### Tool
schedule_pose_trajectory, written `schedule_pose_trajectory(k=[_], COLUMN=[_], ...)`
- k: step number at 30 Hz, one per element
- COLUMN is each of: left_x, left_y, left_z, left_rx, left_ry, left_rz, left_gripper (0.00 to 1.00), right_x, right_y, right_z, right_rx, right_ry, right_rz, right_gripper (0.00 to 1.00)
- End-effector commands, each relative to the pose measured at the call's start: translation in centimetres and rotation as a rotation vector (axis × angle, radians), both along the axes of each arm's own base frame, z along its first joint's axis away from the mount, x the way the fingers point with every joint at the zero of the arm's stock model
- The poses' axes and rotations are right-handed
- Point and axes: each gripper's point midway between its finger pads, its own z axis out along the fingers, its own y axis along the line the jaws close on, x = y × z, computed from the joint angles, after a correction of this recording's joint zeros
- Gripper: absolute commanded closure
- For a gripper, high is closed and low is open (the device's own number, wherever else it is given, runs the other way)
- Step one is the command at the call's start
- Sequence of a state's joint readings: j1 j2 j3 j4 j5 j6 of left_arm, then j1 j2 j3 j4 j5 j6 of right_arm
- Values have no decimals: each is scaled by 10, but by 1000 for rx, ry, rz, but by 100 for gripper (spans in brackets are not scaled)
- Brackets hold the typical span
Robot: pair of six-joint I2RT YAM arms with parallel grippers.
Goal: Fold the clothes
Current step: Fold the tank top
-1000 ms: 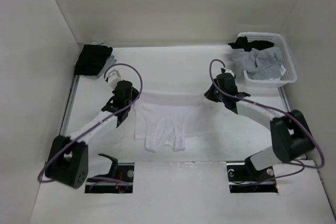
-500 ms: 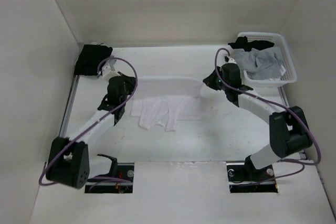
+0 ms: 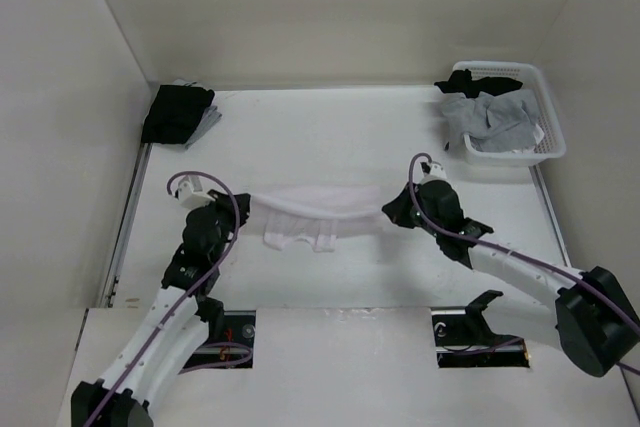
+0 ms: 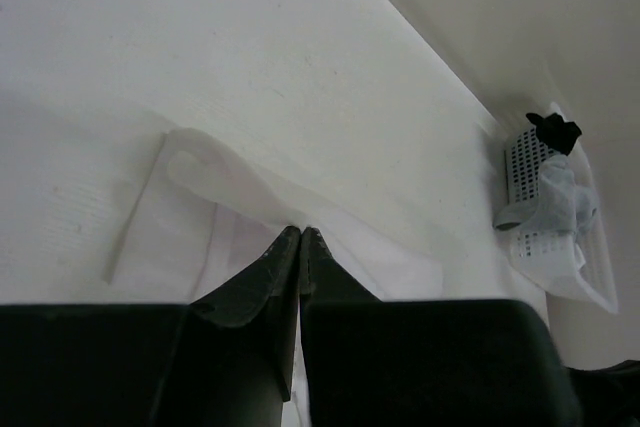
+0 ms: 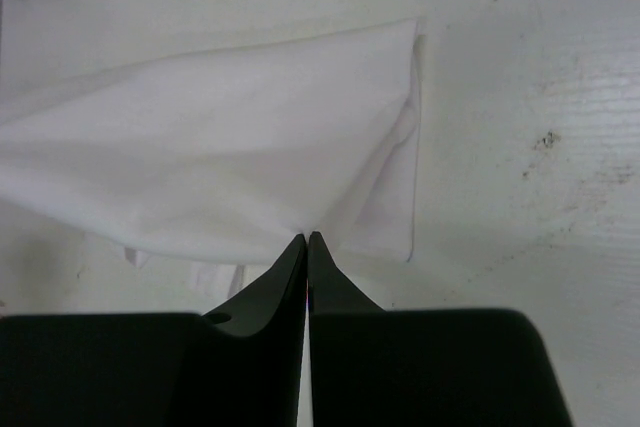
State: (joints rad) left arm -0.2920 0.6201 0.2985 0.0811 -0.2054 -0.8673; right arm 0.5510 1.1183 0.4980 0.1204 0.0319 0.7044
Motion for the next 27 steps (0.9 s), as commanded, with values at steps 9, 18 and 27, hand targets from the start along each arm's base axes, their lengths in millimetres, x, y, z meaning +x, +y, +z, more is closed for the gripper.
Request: schedule_pose_trajectory(k=[9, 18, 27], left_x=[-52, -27, -19], left_y=[9, 9, -116], left_z=[-93, -40, -31], left_rx=[-62, -37, 16], left_ry=[241, 99, 64], left_rz=[32, 50, -249], left_gripper=[89, 64, 66], right_x=[-39, -3, 11], right_y=[-11, -6, 11], right_z=[-58, -43, -78], right_rx=[-49, -11, 63], right_ry=[144, 91, 189], right_rz=[-52, -73, -49], right_gripper=[79, 43, 50])
